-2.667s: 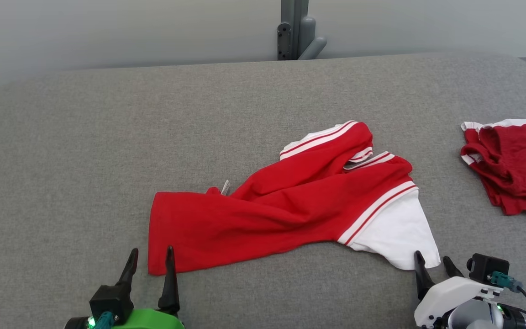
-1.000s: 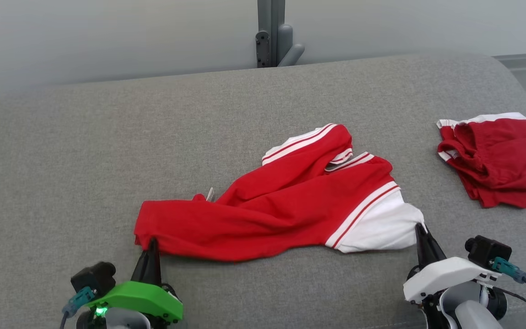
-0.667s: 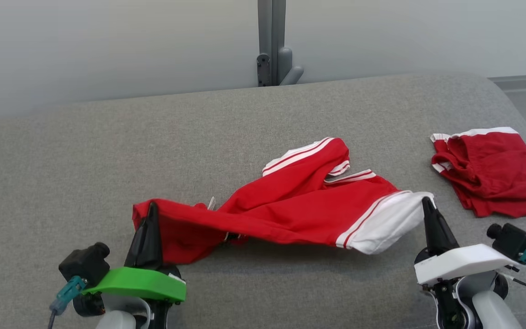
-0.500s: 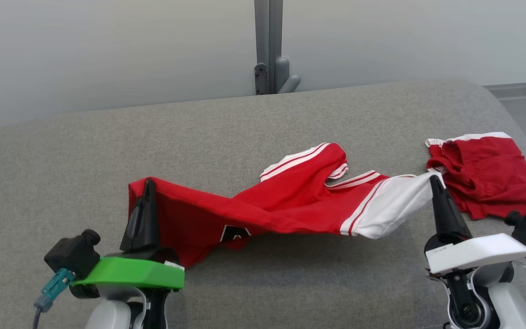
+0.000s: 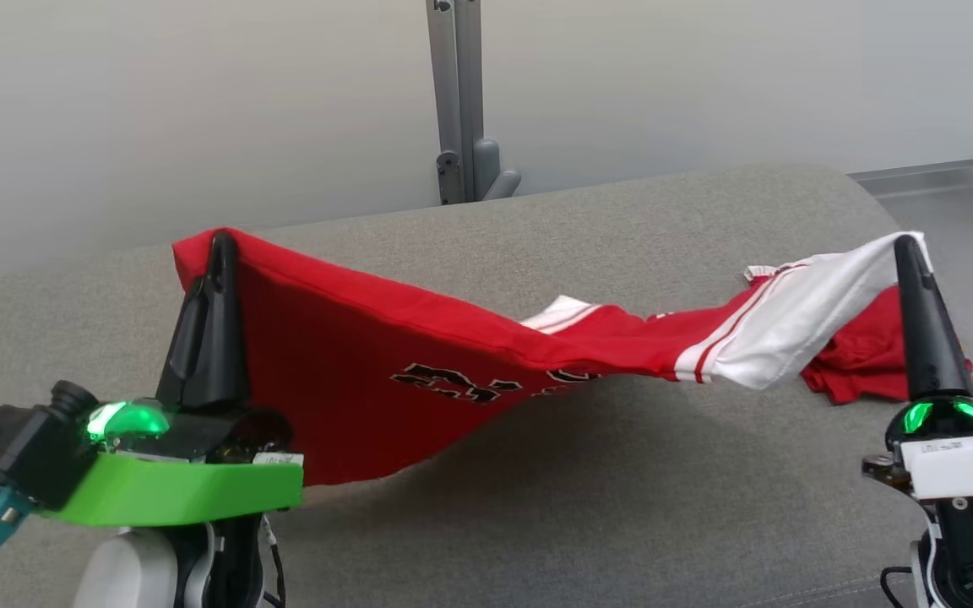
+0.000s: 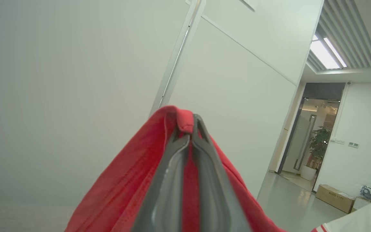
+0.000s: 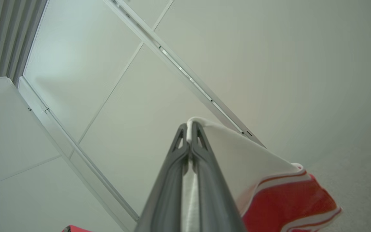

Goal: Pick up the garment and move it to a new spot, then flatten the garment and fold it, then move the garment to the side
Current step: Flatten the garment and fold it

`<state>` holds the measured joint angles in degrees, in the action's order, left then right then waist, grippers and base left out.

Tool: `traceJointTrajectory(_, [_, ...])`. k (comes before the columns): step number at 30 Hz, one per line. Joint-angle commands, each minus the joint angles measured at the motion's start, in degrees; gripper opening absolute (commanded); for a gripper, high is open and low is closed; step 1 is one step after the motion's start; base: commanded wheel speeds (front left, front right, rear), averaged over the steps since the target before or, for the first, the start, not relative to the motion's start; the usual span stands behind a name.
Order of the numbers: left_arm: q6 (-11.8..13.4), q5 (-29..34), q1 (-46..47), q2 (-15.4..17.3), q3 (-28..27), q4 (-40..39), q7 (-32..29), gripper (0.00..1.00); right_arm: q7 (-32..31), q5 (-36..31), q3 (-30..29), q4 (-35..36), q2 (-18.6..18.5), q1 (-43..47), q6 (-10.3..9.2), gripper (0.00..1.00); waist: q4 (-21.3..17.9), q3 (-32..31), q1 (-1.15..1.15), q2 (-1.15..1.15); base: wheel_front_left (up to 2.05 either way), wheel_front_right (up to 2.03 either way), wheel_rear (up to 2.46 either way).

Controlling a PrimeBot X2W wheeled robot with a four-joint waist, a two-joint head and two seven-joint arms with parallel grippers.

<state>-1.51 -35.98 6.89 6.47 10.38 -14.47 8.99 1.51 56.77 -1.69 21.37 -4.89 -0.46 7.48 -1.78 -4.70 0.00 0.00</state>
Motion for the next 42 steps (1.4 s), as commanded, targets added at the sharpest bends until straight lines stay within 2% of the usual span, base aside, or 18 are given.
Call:
traceJointTrajectory(1, [0.12,-0.16,0.95,0.51,-0.07,-0.79,-0.30,0.00,-0.38,0.42,-0.44,0.91,0.00,0.50,0.01,0.00,-0.37,-0.20,0.00,0.00,0.00,0.00,0.00])
traceJointTrajectory(6, [0.54,-0.47,2.67,1.27,0.21,-7.26,-2.84,0.00,-2.62,2.35,-2.93,7.96,0.32,0.29,0.01,0.00,-0.95,-0.14,0.00,0.00,0.00,0.00,0.00])
traceJointTrajectory(11, [0.80,-0.59,4.85,2.00,1.15,-10.83,-5.66,0.00,-5.62,1.20,-4.99,12.10,0.48,-1.12,0.01,0.00,-1.26,0.55,0.00,0.00,0.00,0.00,0.00])
traceJointTrajectory(16, [0.37,0.26,7.33,2.97,2.19,-9.02,-7.72,0.00,-8.58,-0.44,-5.97,10.15,0.97,-3.34,0.01,0.00,-1.37,2.32,0.00,0.00,0.00,0.00,0.00])
traceJointTrajectory(21, [-0.94,-0.41,12.08,3.59,2.69,-3.53,-9.20,0.00,-11.05,-3.46,-5.86,5.12,1.21,-8.28,0.01,0.00,-1.02,5.90,0.00,0.00,0.00,0.00,0.00])
traceJointTrajectory(27, [-2.74,-0.22,27.11,5.42,2.04,7.81,-12.47,0.00,-13.54,-6.56,-5.43,-3.78,1.24,-23.98,0.01,0.00,-1.26,14.69,0.00,0.00,0.00,0.00,0.00])
traceJointTrajectory(29, [-3.11,0.91,34.63,6.27,1.99,12.55,-13.37,0.00,-14.06,-8.26,-4.76,-7.72,1.28,-31.75,0.01,0.00,-1.75,18.37,0.00,0.00,0.00,0.00,0.00])
traceJointTrajectory(30, [-3.50,2.82,42.54,7.30,2.00,18.24,-13.70,0.00,-13.69,-10.63,-3.50,-12.41,1.26,-40.17,0.01,0.00,-2.37,21.75,0.00,0.00,0.00,0.00,0.00])
traceJointTrajectory(33, [-3.60,5.70,54.21,8.78,1.89,26.66,-12.88,0.00,-10.71,-13.08,-1.13,-19.84,1.37,-53.31,0.01,0.00,-3.86,25.98,0.00,0.00,0.00,0.00,0.00])
traceJointTrajectory(34, [-3.60,5.70,54.21,8.78,1.89,26.66,-12.88,0.00,-10.71,-13.08,-1.13,-19.84,1.37,-53.31,0.01,0.00,-3.86,25.98,0.00,0.00,0.00,0.00,0.00])
traceJointTrajectory(42, [-1.27,13.97,78.42,12.24,0.86,46.62,-2.28,0.00,7.75,-20.06,3.54,-43.22,1.84,-81.93,0.01,0.00,-8.80,30.94,0.00,0.00,0.00,0.00,0.00])
